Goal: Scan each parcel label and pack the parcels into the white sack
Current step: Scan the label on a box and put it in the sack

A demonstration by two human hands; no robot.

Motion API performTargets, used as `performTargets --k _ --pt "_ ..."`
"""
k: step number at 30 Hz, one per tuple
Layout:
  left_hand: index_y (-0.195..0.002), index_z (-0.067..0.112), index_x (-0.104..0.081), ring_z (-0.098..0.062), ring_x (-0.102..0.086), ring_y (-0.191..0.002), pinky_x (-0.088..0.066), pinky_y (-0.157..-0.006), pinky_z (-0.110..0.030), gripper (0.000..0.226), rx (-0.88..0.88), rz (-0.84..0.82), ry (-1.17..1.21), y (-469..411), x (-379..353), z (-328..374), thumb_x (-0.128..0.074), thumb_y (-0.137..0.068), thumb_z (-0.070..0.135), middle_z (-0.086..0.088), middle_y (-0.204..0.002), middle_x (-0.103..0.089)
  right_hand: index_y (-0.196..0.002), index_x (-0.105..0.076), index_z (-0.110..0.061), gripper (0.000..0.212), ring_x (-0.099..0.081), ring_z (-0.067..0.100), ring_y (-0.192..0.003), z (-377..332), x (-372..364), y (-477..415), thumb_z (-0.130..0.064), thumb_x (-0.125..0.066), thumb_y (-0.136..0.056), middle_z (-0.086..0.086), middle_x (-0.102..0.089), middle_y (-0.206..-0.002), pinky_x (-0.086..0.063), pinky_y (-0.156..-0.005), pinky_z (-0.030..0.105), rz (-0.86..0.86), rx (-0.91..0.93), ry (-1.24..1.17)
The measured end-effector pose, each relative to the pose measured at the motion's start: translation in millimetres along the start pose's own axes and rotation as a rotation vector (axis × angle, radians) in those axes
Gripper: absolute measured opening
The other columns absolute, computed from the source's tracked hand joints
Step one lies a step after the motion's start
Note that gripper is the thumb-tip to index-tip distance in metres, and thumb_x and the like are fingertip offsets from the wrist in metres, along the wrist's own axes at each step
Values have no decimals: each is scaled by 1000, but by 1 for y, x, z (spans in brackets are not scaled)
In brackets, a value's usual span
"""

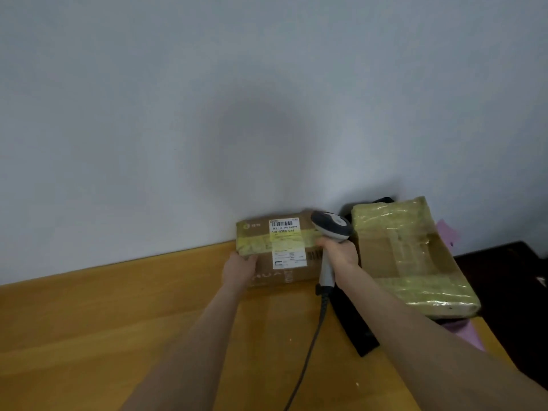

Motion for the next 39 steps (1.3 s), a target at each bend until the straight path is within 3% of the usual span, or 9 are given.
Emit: performTargets --k 8,11,14,18,21,27,31,36,39 --pt "-129 0 -49 -32 -55 -103 -50 -90 -43 53 239 0 133 30 84 -111 -37 -101 43 -16 -113 -56 -94 -57 -11 21 -60 30 -97 44 -56 66 -21 -72 -84 12 -63 -98 -51 -91 43 -154 -69 89" --pt "-133 0 -48 -28 -53 -97 -48 -80 -38 49 231 16 270 49 106 -139 -42 -101 36 -15 -113 -55 -82 -54 -18 19 -59 26 -91 58 -76 97 -16 -73 -83 6 -61 -89 -50 -84 40 -189 -91 32" --pt "-131 10 -48 -22 -54 -85 -47 -62 -33 46 240 -31 456 69 133 -163 -53 -96 39 -10 -110 -59 -86 -57 -16 15 -60 24 -86 64 -88 129 -15 -72 -83 8 -63 -90 -49 -76 37 -187 -62 -7" --pt "-120 16 -50 -33 -60 -96 -54 -77 -47 42 220 -212 698 92 182 -196 -66 -87 37 -13 -110 -62 -90 -59 -13 15 -62 27 -84 69 -101 177 -16 -72 -82 11 -65 -90 -54 -76 42 -144 -2 -96" --pt "-119 15 -53 -32 -61 -97 -50 -74 -41 46 149 -264 690 107 223 -217 -70 -82 36 -14 -114 -64 -93 -60 -12 17 -62 30 -93 75 -115 214 -15 -73 -82 12 -66 -95 -52 -89 49 -124 47 -108" --pt "-117 17 -58 -28 -64 -101 -55 -75 -40 46 119 -342 660 131 278 -248 -74 -78 36 -11 -110 -69 -100 -61 -11 24 -62 28 -96 84 -138 276 -15 -74 -80 10 -67 -99 -51 -91 48 -139 118 -151" --pt "-116 16 -61 -27 -66 -100 -57 -75 -40 41 88 -322 676 145 297 -268 -73 -80 32 -9 -107 -71 -99 -59 -14 24 -61 23 -91 80 -148 301 -15 -74 -80 7 -66 -97 -49 -71 35 -191 144 -165" --pt "-126 17 -51 -26 -63 -104 -56 -76 -42 51 79 -194 781 161 300 -292 -74 -80 20 -8 -112 -66 -98 -60 -14 22 -60 21 -89 82 -158 338 -16 -74 -81 3 -66 -93 -48 -79 34 -182 240 -48" --pt "-128 18 -49 -26 -64 -103 -57 -75 -41 54 71 -151 801 169 297 -302 -74 -80 17 -9 -112 -67 -96 -65 -1 16 -63 20 -58 91 -166 368 -11 -69 -86 15 -72 -74 -51 -51 27 -334 214 -70"
Point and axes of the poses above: each hand's wrist, its own y-axis away from the middle knuckle, its own x-axis out of the back of the hand, z = x × y, the point moved 3 cm from there along -y, towards the middle knuckle
